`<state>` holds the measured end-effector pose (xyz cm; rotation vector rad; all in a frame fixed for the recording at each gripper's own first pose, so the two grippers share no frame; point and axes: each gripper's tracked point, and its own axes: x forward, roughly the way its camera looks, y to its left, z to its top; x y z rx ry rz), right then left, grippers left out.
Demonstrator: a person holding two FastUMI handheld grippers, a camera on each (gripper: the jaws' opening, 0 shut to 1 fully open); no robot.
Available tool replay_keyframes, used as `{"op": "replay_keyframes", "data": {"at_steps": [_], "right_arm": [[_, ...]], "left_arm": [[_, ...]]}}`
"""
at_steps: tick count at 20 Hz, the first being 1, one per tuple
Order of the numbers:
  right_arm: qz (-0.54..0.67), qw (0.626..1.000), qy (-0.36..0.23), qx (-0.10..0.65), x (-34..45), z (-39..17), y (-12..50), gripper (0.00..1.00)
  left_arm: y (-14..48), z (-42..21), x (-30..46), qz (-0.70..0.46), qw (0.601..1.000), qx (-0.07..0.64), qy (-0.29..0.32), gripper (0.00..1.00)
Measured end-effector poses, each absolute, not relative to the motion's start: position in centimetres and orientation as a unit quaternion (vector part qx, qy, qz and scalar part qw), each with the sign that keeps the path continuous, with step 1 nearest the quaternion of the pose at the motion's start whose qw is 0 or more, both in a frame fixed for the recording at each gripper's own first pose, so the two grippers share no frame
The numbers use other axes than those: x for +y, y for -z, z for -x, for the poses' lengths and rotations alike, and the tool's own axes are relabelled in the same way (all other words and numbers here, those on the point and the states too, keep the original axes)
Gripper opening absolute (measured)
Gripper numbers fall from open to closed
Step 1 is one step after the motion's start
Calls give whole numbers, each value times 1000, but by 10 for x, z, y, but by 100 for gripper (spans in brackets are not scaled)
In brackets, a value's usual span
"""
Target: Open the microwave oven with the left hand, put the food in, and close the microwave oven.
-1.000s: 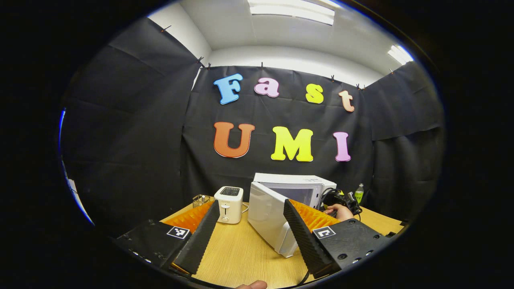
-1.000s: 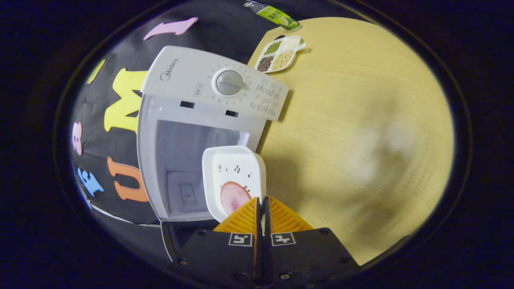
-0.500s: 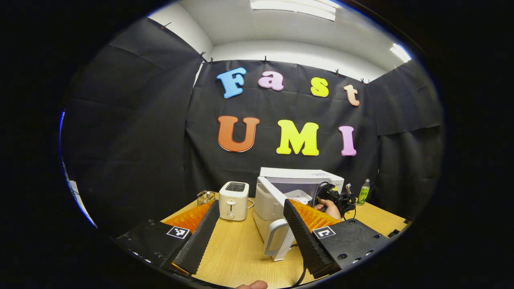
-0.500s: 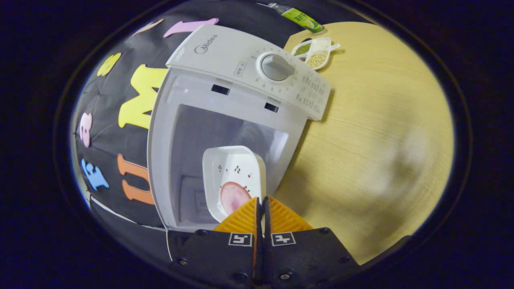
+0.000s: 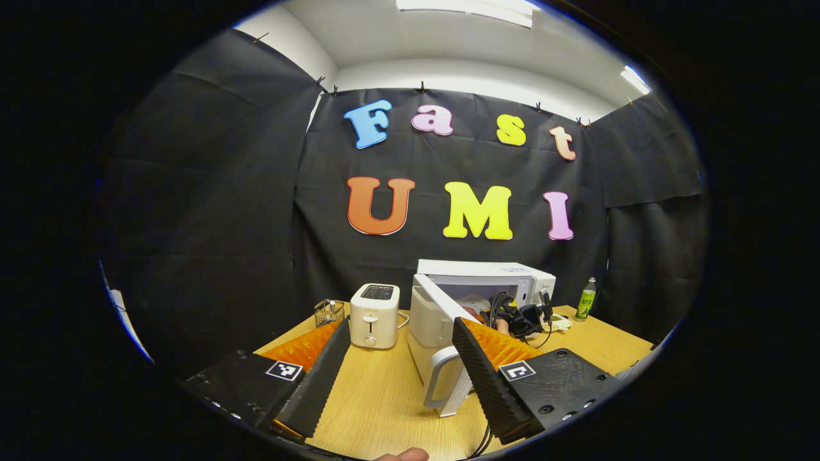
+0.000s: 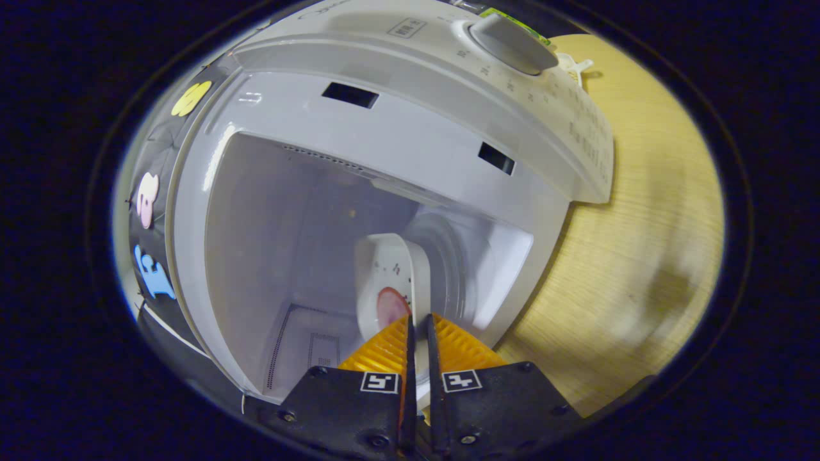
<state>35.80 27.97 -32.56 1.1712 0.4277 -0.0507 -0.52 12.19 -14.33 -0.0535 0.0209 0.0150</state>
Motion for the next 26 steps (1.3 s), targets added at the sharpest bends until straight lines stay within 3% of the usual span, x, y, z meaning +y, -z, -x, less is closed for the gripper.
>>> {"op": "replay_keyframes", "data": {"at_steps": [2, 3, 4, 7, 8, 9, 10, 11, 13, 14, 15, 16, 17, 20, 21, 22, 23, 25, 26], "right_arm": [[-544, 816, 18, 194, 284, -360, 326, 21], [-544, 819, 16, 183, 284, -360, 324, 14], [-536, 825, 14, 179, 284, -361, 324, 24], [-507, 844, -2, 178, 289, -349, 316, 39], [-507, 843, 0, 179, 288, -344, 315, 63], [-504, 846, 2, 174, 286, -340, 311, 55], [-479, 860, -8, 176, 287, -334, 307, 71], [-449, 876, -15, 175, 285, -327, 303, 75], [-395, 905, -26, 153, 273, -314, 291, 100], [-374, 917, -25, 135, 263, -307, 281, 90], [-342, 932, -26, 120, 255, -299, 272, 100], [-307, 945, -31, 110, 246, -291, 265, 89], [-275, 956, -34, 96, 239, -283, 257, 100], [-202, 976, -40, 71, 213, -256, 233, 100], [-191, 979, -46, 62, 206, -245, 226, 89], [-173, 982, -53, 62, 198, -236, 220, 100], [-157, 984, -56, 61, 188, -225, 217, 89], [-131, 987, -68, 57, 173, -201, 202, 90], [-123, 988, -78, 50, 164, -184, 191, 100]], "left_arm": [[150, 2, 125, 35, 999, 25, -12, 95], [153, -1, 124, 43, 999, 29, -12, 95], [154, 0, 123, 52, 998, 32, -9, 95], [152, 2, 125, 73, 997, 30, -6, 95], [152, 4, 128, 76, 997, 28, -8, 95], [154, 4, 131, 78, 997, 27, -10, 95], [157, 4, 133, 76, 997, 27, -12, 95], [160, 6, 135, 71, 997, 27, -14, 95], [165, 5, 139, 62, 998, 28, -16, 95], [165, 7, 140, 59, 998, 27, -15, 95], [166, 6, 140, 55, 998, 23, -14, 95], [165, 7, 141, 53, 998, 19, -14, 95], [166, 5, 143, 50, 999, 15, -13, 95], [170, 2, 149, 39, 999, 4, -11, 95], [171, -1, 152, 36, 999, 0, -14, 95], [172, -2, 157, 37, 999, -2, -17, 95], [172, -1, 159, 38, 999, -6, -18, 94], [176, 0, 162, 36, 999, -5, -13, 94], [177, 0, 164, 32, 999, -3, -8, 94]]}}
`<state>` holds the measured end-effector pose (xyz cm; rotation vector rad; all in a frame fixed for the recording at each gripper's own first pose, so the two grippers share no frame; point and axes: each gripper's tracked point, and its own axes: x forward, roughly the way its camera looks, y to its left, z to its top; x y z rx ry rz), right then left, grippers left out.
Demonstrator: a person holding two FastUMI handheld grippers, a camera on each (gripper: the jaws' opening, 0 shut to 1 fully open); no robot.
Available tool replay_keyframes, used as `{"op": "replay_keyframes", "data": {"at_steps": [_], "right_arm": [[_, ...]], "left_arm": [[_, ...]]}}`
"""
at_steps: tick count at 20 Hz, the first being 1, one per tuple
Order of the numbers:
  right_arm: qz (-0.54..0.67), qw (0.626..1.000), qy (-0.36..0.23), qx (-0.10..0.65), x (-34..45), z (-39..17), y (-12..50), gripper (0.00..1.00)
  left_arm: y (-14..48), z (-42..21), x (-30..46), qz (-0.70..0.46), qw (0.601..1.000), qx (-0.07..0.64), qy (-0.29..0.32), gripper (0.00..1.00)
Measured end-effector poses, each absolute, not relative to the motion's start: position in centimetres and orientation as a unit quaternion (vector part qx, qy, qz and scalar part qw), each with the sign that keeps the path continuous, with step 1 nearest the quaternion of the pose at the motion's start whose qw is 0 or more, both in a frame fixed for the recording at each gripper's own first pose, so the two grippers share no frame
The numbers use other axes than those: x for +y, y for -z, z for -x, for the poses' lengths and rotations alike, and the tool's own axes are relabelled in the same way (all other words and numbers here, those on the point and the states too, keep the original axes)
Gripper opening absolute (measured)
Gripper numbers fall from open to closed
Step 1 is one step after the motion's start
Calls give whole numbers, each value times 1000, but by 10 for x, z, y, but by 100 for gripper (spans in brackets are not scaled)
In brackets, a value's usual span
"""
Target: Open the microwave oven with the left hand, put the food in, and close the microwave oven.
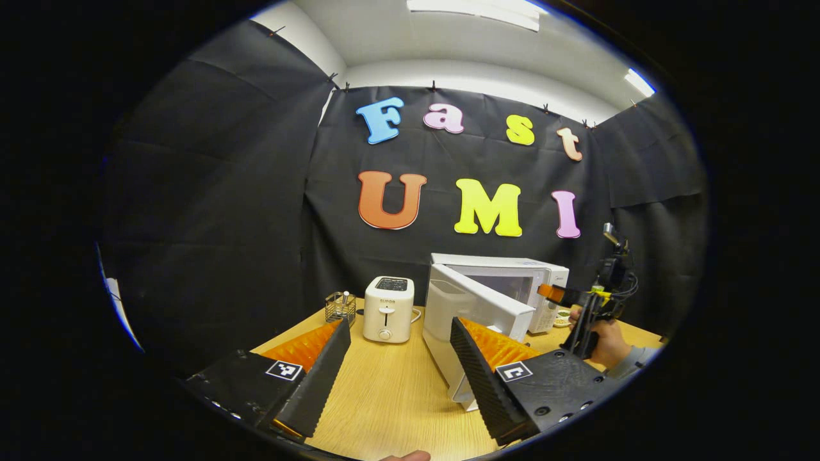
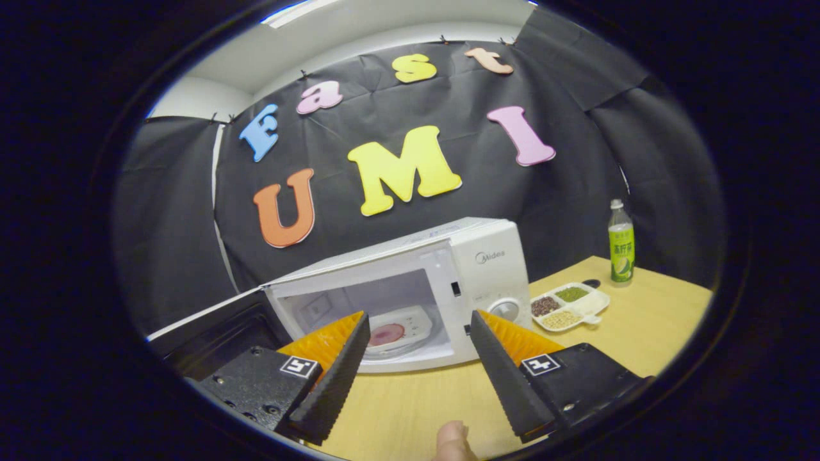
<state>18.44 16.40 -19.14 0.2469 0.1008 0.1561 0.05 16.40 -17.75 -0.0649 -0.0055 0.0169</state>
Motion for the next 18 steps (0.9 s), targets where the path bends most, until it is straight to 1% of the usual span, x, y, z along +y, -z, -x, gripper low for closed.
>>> {"op": "replay_keyframes", "data": {"at_steps": [1, 2, 3, 4, 5, 6, 7, 8, 9, 10, 11, 12, 13, 14, 15, 16, 17, 18], "right_arm": [[-112, 989, -90, 41, 161, -169, 178, 90], [-98, 990, -100, 34, 156, -150, 165, 100], [-84, 990, -112, 24, 150, -129, 153, 90], [-72, 990, -122, 8, 144, -110, 135, 90], [-59, 990, -129, -5, 136, -93, 122, 90], [-43, 990, -134, -19, 129, -73, 106, 100], [-31, 989, -137, -36, 122, -54, 89, 100], [-20, 989, -141, -49, 117, -36, 74, 91], [-14, 988, -141, -61, 111, -18, 63, 100], [-19, 988, -137, -63, 102, 1, 54, 91], [-28, 988, -139, -62, 95, 18, 48, 100], [-39, 987, -145, -55, 91, 35, 44, 100], [-46, 986, -153, -48, 86, 48, 41, 100], [-51, 985, -159, -40, 80, 59, 37, 91], [-54, 986, -157, -33, 75, 70, 34, 100], [-56, 986, -154, -26, 67, 78, 33, 100], [-59, 986, -152, -20, 62, 86, 34, 91], [-61, 987, -147, -19, 55, 90, 33, 91]], "left_arm": [[179, 1, 167, 29, 1000, 0, -6, 93], [176, 2, 169, 26, 1000, -6, -4, 92], [170, 3, 172, 26, 1000, -12, -1, 88], [169, 2, 170, 30, 999, -16, 8, 83], [171, -1, 165, 34, 999, -16, 21, 66], [171, -3, 160, 41, 998, -15, 36, 63], [174, -6, 155, 45, 997, -13, 54, 47], [177, -12, 150, 47, 996, -13, 73, 50], [181, -16, 149, 44, 996, -7, 82, 35], [186, -25, 151, 40, 996, -8, 85, 28], [190, -30, 154, 37, 996, -1, 83, 17], [197, -41, 157, 35, 996, 0, 78, 0], [203, -48, 152, 35, 995, 13, 89, 1], [212, -51, 145, 37, 994, 26, 102, 3], [220, -64, 144, 36, 993, 33, 109, 2], [227, -70, 139, 35, 991, 40, 122, 2], [235, -75, 132, 32, 989, 44, 139, 0], [241, -81, 124, 23, 987, 47, 154, 0]]}}
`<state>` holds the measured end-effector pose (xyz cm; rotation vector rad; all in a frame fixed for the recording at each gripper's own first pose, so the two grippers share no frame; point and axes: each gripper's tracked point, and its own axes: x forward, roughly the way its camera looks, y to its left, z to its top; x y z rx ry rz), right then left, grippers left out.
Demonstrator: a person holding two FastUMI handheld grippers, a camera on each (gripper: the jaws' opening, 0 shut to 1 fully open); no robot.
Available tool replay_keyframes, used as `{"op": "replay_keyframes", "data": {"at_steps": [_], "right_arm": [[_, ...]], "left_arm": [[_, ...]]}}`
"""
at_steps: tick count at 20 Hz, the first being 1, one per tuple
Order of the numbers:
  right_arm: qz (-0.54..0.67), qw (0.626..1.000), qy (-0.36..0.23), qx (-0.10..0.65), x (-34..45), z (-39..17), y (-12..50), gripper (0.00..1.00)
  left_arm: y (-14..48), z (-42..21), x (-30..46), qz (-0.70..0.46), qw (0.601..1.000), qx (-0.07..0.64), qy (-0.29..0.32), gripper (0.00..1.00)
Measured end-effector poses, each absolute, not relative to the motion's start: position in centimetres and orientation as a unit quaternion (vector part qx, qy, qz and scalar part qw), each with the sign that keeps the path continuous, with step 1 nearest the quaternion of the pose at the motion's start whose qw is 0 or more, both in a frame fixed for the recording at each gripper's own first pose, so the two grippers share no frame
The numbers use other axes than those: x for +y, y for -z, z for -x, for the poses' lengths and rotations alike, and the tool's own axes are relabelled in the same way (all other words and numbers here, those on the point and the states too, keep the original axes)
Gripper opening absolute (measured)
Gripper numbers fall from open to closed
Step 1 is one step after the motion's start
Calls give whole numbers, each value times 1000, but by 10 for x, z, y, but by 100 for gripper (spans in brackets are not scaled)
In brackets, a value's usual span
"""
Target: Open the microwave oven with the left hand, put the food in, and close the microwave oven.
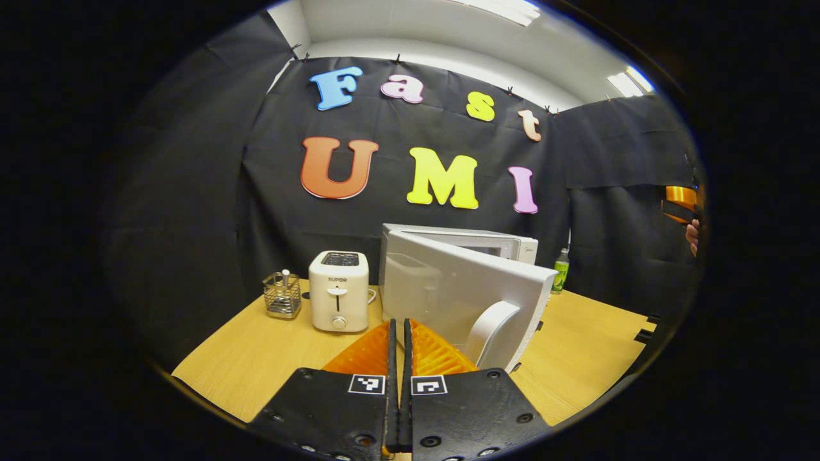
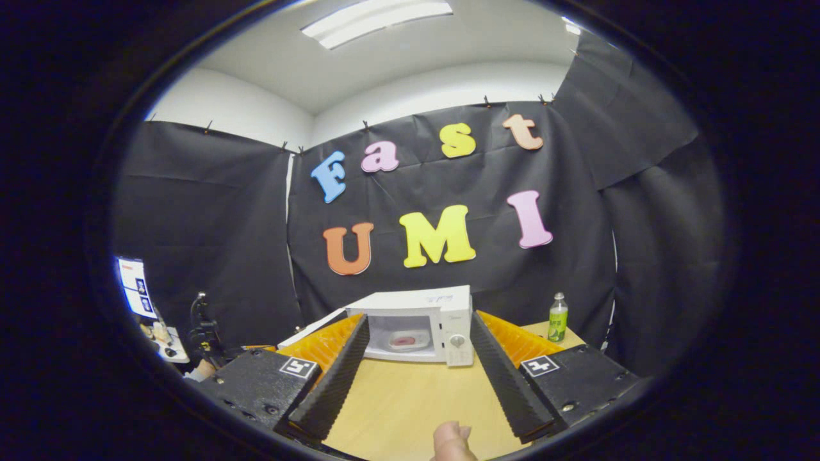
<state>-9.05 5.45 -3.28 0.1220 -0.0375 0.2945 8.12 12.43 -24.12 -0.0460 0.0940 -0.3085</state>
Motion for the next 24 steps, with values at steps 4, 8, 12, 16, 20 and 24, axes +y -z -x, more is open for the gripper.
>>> {"op": "replay_keyframes", "data": {"at_steps": [4, 8, 12, 16, 20, 24], "right_arm": [[-66, 991, -113, -24, 24, 98, 30, 100], [-63, 989, -119, -61, 20, 106, 18, 91], [-78, 986, -135, -52, 20, 108, 24, 100], [-78, 988, -128, -40, 12, 104, 31, 91], [-76, 988, -124, -46, 5, 105, 31, 91], [-78, 988, -122, -49, 0, 104, 33, 91]], "left_arm": [[258, -89, 97, 23, 974, 39, 220, 0], [273, -93, 73, 27, 965, 54, 257, 0], [273, -98, 40, 38, 952, 52, 298, 0], [269, -119, 9, 50, 945, 51, 318, 1], [271, -138, -29, 35, 939, 61, 336, 0], [270, -156, -66, 31, 938, 61, 341, 1]]}}
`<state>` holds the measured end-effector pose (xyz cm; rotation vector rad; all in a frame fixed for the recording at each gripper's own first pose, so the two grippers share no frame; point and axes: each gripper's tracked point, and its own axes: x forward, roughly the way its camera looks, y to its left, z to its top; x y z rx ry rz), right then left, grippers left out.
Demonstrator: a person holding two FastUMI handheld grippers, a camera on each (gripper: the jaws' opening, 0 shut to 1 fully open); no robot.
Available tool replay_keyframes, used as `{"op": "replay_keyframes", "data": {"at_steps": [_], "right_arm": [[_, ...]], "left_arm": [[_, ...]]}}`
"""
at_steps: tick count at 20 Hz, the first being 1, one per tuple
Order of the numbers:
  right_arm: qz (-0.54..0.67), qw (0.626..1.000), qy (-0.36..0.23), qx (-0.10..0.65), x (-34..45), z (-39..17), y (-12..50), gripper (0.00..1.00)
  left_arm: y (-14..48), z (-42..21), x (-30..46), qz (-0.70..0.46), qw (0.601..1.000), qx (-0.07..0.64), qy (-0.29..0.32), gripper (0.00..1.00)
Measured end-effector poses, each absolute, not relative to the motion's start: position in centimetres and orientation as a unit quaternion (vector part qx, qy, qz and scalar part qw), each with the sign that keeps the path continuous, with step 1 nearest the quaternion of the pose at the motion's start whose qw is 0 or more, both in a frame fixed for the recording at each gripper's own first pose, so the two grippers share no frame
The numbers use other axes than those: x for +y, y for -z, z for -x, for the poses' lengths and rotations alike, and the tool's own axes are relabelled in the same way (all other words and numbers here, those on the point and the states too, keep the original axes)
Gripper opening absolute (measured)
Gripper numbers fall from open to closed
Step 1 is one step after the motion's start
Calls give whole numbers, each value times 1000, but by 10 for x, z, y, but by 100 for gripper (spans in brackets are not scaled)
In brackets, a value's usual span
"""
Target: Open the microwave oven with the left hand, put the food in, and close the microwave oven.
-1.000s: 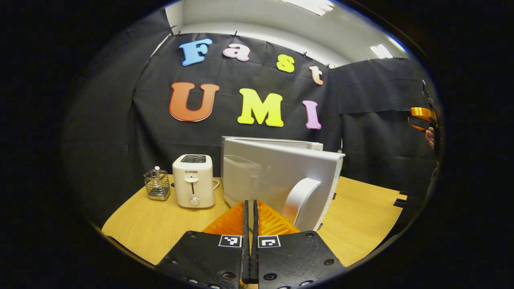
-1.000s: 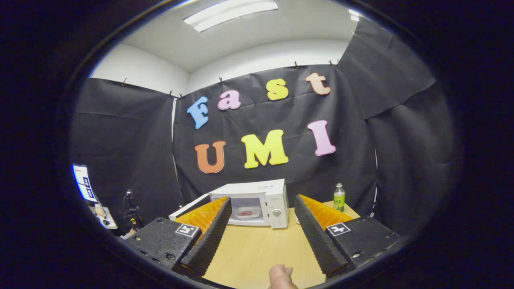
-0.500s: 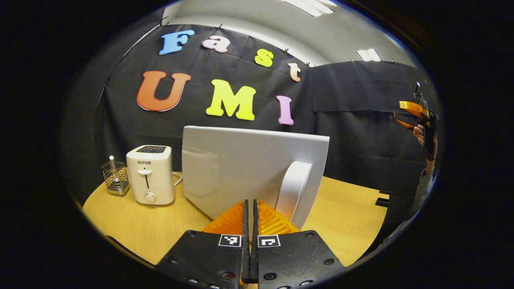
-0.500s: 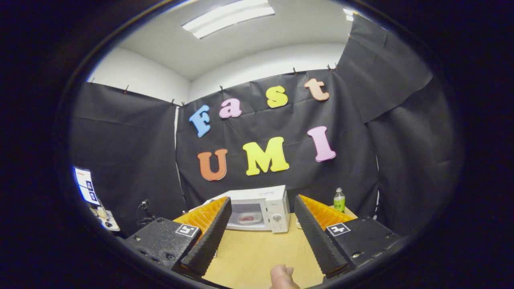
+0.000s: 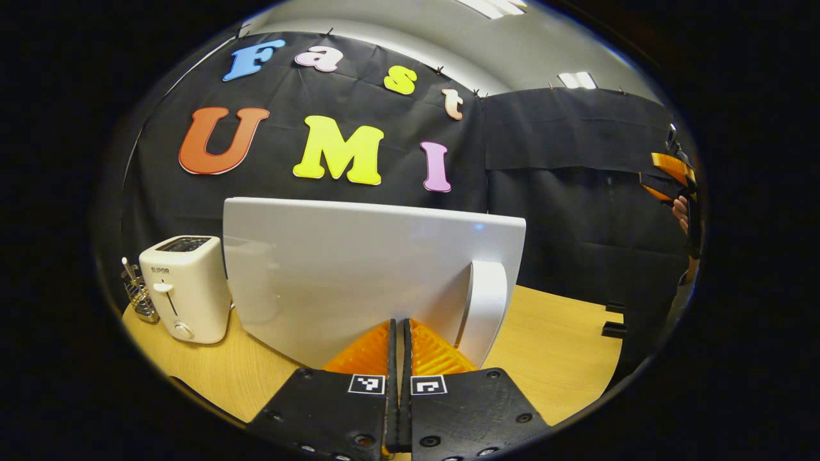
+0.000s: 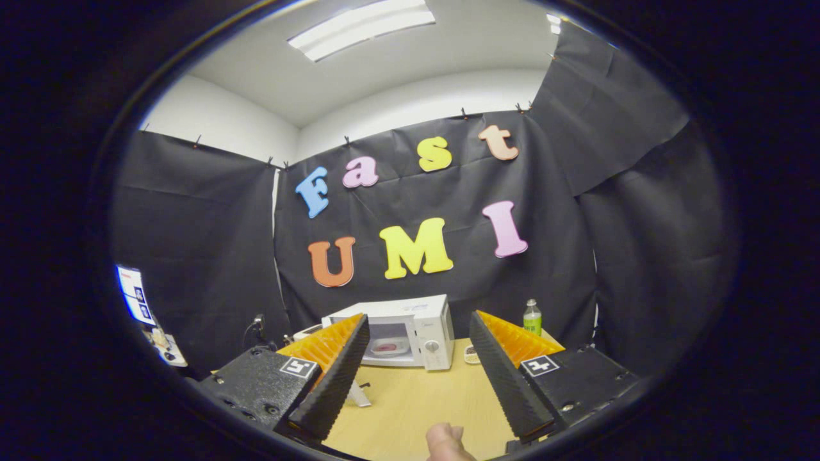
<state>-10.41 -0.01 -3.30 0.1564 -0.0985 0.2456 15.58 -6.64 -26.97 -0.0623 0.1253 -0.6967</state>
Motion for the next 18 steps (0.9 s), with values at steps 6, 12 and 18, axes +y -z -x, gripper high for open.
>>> {"op": "replay_keyframes", "data": {"at_steps": [6, 12, 18], "right_arm": [[-87, 988, -123, -40, -14, 95, 46, 91], [-96, 988, -114, -33, -35, 62, 60, 91], [-117, 985, -124, 8, -50, 10, 92, 90]], "left_arm": [[265, -201, -118, 39, 944, 50, 325, 0], [270, -259, -162, 23, 957, 51, 284, 0], [272, -321, -182, 29, 970, 56, 237, 0]]}}
